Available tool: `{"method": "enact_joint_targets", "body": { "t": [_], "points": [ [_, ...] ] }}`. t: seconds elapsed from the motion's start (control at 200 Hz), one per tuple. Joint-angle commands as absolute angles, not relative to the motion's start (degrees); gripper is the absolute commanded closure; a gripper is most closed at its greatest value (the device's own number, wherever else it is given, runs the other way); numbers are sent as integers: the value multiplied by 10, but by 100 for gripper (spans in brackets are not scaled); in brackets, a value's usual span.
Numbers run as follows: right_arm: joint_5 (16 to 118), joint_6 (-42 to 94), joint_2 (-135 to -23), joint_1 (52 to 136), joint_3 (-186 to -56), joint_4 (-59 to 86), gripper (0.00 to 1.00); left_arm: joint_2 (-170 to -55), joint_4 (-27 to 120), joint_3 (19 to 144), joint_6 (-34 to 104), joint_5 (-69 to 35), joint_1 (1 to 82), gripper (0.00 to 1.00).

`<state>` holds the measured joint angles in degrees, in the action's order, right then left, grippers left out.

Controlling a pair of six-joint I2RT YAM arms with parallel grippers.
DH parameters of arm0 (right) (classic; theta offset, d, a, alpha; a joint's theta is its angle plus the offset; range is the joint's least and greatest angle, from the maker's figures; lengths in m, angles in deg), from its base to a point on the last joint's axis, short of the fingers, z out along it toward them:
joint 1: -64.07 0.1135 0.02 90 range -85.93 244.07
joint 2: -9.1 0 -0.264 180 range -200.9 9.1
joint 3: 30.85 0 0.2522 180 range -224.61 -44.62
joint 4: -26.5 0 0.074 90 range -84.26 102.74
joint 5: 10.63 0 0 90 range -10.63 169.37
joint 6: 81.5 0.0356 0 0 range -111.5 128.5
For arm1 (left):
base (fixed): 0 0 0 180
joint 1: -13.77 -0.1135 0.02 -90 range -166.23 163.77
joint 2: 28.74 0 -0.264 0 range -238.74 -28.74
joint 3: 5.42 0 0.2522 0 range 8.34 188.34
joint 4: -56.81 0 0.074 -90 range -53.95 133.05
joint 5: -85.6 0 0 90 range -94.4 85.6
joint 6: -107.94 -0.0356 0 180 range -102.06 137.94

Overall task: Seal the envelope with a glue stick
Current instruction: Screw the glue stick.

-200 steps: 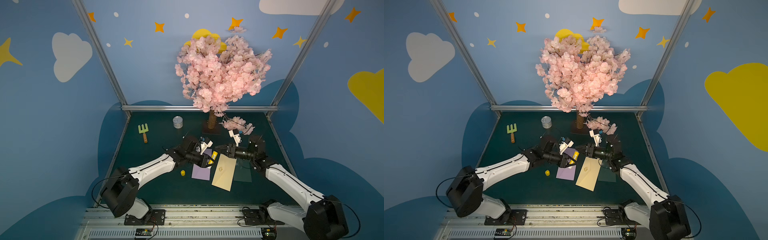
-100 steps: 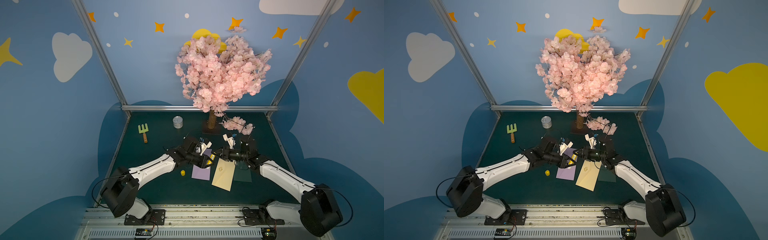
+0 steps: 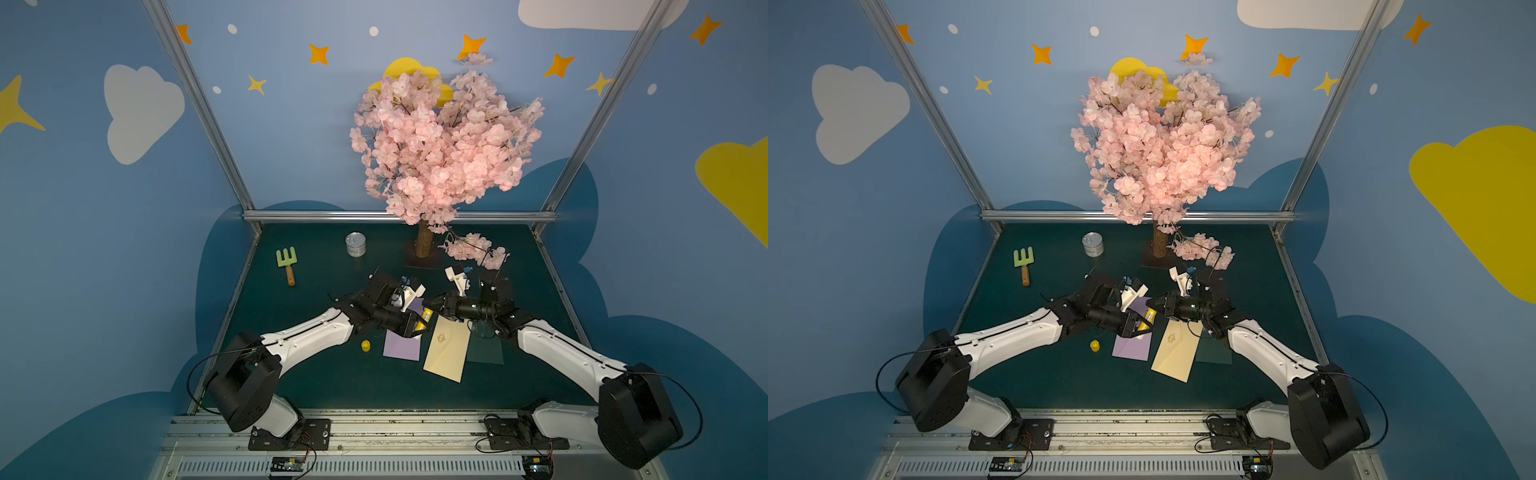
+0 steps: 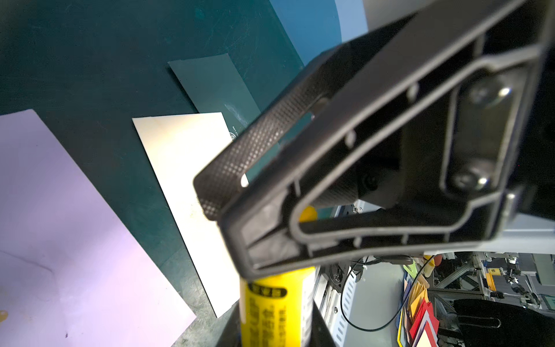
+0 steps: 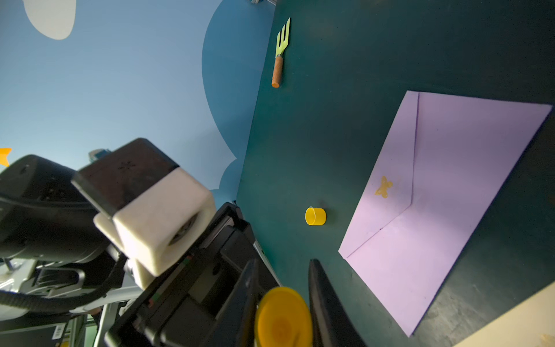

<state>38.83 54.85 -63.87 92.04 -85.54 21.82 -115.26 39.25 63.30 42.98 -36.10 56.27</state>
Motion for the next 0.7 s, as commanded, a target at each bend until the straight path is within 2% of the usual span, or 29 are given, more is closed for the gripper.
{"method": "enact_joint_targets", "body": {
  "t": [0.0,0.1,0.18,0.225,0.536,0.696],
  "points": [
    [375,541,-636,921,-855,233,76,-1154,408,632,430,-371,563,97],
    [327,526,-626,920,-844,268,76,-1151,409,632,433,-388,554,97],
    [274,517,-613,916,-834,316,88,-1140,413,629,434,-430,539,97],
    [240,518,-608,915,-816,354,91,-1132,428,624,441,-466,529,97],
    [90,609,-603,909,-763,643,89,-1087,542,595,509,-661,478,97],
    [73,741,-651,908,-747,896,85,-1089,655,571,586,-708,473,97]
  ]
}}
